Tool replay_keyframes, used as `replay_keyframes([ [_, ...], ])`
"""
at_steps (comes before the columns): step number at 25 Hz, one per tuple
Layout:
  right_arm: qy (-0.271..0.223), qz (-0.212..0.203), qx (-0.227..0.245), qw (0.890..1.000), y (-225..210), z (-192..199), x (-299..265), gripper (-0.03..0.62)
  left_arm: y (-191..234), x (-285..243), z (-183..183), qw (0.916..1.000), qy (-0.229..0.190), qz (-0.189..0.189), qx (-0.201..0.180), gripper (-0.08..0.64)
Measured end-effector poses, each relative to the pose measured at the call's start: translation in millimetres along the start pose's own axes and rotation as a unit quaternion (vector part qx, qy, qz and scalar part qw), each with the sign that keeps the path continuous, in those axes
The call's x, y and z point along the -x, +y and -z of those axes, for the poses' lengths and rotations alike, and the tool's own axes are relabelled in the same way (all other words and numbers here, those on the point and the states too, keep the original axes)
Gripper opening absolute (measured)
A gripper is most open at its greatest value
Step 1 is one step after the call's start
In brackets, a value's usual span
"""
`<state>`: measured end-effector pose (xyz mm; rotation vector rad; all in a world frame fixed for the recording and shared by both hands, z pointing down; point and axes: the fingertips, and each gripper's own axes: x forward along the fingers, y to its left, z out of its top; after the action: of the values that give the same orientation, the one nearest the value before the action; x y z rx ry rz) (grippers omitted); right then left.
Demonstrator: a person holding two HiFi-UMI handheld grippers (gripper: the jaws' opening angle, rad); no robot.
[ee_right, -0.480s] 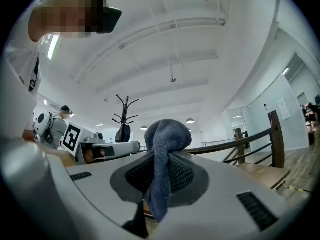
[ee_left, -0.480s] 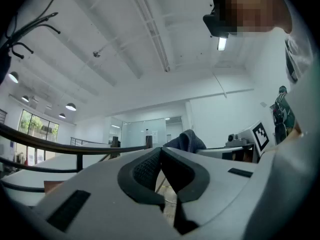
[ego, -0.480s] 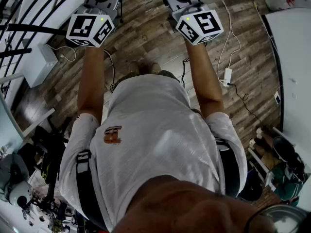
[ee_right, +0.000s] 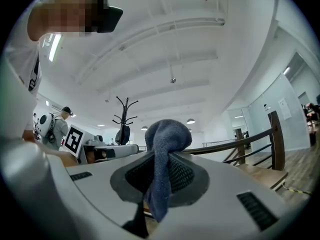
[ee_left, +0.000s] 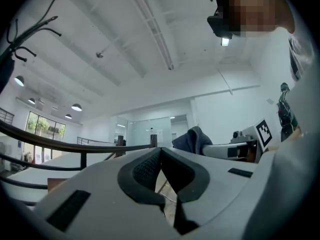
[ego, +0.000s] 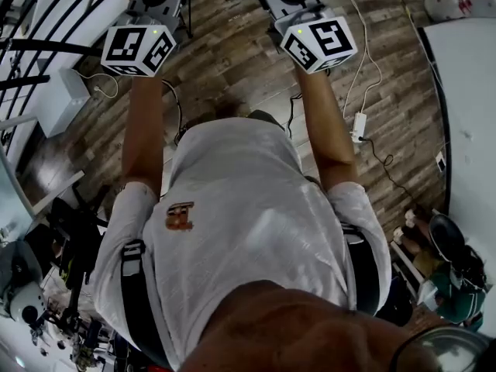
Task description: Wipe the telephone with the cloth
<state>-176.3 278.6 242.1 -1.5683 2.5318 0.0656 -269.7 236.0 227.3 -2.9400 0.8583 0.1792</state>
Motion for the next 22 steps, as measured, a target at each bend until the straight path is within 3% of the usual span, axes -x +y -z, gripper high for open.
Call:
replay_keyframes([
  [10,0.009,0.005,0.004,1.0,-61.6,8.7,27.3,0.072,-14.8,-43.2,25.5,0.9996,0.018,-0.023,-0.002,0.017],
  [22,0.025,0.029,0.008,0.999,-137.5,24.6,8.3,0.072,19.4,-115.1,55.4,0.9993,0.017,-0.031,0.005,0.017],
])
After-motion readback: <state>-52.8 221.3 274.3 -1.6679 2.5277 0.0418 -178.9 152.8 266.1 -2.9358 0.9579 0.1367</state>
